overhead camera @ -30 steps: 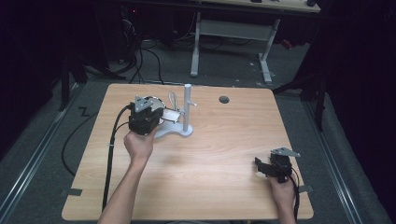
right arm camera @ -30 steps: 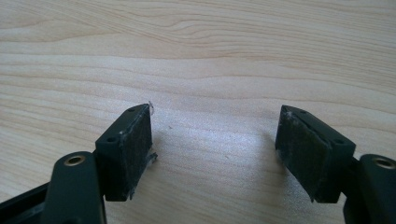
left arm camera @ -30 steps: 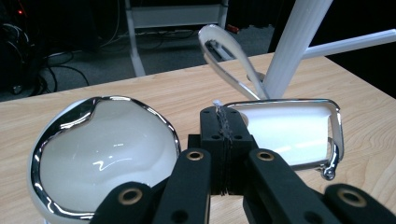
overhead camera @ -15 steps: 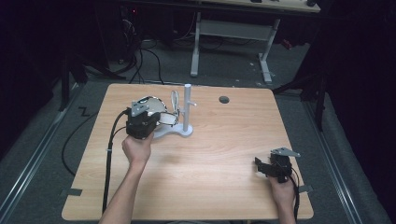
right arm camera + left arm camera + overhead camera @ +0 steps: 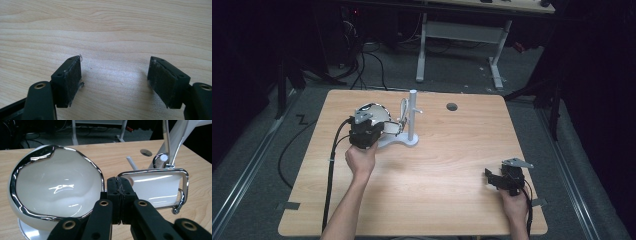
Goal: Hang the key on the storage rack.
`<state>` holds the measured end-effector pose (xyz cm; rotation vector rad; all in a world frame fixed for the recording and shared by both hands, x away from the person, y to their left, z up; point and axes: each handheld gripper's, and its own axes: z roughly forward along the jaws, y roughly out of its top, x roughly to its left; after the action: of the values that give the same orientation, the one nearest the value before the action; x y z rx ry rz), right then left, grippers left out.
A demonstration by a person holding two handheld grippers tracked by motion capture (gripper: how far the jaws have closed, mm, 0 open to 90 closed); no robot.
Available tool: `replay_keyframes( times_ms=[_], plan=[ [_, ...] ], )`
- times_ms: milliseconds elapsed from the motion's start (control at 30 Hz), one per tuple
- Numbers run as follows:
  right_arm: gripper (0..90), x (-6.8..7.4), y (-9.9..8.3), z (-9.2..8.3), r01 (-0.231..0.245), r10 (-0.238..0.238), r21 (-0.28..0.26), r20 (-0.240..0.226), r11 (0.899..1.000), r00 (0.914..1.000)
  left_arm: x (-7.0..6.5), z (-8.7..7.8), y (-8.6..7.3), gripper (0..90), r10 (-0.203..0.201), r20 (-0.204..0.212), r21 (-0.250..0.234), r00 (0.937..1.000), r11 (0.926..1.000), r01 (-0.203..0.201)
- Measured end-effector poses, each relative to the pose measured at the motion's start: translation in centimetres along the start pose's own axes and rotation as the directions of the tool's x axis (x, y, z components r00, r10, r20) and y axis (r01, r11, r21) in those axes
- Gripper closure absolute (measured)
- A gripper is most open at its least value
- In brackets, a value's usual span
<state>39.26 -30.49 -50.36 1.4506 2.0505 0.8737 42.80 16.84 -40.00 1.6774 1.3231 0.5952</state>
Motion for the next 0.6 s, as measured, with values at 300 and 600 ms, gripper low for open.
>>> replay_keyframes(
  times_ms=[300, 600],
  plan=[
    [27.4, 0.0, 0.0, 0.0, 0.0, 0.0, 0.0, 0.0, 1.0, 1.0, -0.1, 0.9, -0.4, 87.3, 0.009, 0.002, 0.038, 1.0, 0.9992, -0.009],
    [27.4, 0.0, 0.0, 0.0, 0.0, 0.0, 0.0, 0.0, 1.0, 1.0, -0.1, 1.3, -0.8, 84.2, 0.023, 0.018, 0.071, 0.9996, 0.9972, -0.024]
  ],
)
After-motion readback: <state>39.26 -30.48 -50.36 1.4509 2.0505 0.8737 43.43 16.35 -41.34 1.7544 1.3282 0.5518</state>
